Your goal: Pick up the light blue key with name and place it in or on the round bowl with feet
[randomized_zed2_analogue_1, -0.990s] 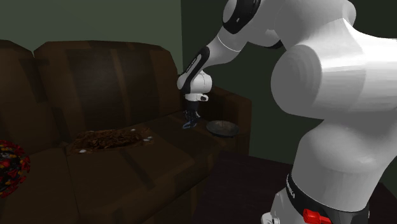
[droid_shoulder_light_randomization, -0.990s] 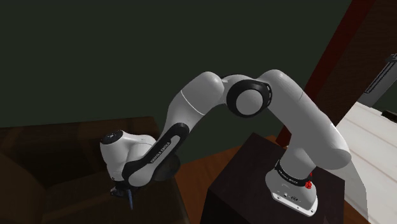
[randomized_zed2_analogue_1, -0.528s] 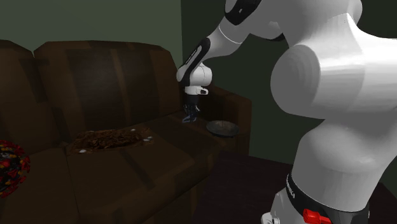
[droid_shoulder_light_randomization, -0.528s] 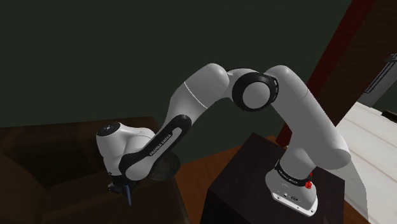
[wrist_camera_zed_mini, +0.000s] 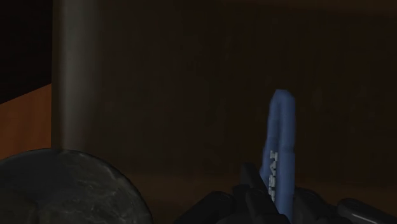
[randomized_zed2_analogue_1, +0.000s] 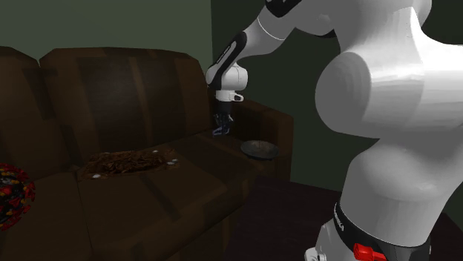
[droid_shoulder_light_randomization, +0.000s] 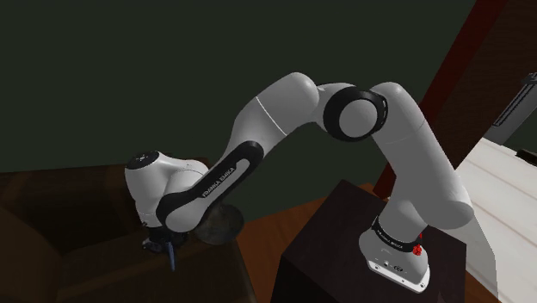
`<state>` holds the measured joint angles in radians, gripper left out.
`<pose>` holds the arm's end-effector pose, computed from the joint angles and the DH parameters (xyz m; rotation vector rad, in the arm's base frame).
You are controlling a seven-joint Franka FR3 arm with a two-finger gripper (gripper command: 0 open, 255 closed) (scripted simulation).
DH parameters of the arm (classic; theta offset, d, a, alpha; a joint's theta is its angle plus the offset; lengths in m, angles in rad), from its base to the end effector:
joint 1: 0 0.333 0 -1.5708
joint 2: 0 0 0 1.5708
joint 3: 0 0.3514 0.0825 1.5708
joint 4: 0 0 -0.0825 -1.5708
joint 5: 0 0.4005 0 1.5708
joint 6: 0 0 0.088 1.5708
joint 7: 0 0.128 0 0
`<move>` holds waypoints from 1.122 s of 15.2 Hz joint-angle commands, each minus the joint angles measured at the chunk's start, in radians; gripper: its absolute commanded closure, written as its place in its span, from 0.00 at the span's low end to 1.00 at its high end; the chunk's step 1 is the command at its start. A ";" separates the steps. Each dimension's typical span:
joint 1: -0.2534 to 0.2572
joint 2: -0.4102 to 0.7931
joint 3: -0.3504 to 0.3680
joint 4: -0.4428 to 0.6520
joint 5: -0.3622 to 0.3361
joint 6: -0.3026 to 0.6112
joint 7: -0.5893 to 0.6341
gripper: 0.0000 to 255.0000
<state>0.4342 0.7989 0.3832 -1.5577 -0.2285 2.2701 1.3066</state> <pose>0.5380 0.5004 0.1900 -3.0327 0.6810 0.1536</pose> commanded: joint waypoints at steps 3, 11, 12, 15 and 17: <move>-0.005 -0.035 0.010 -0.001 0.010 -0.033 -0.001 1.00; -0.142 -0.175 0.022 -0.232 0.039 0.051 -0.099 1.00; -0.163 -0.193 0.022 -0.264 0.043 0.064 -0.118 1.00; -0.228 -0.244 0.023 -0.352 0.057 0.100 -0.176 1.00; -0.271 -0.274 0.023 -0.405 0.066 0.121 -0.218 1.00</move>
<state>0.1850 0.5421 0.4054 -1.9304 -0.1671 2.3768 1.1097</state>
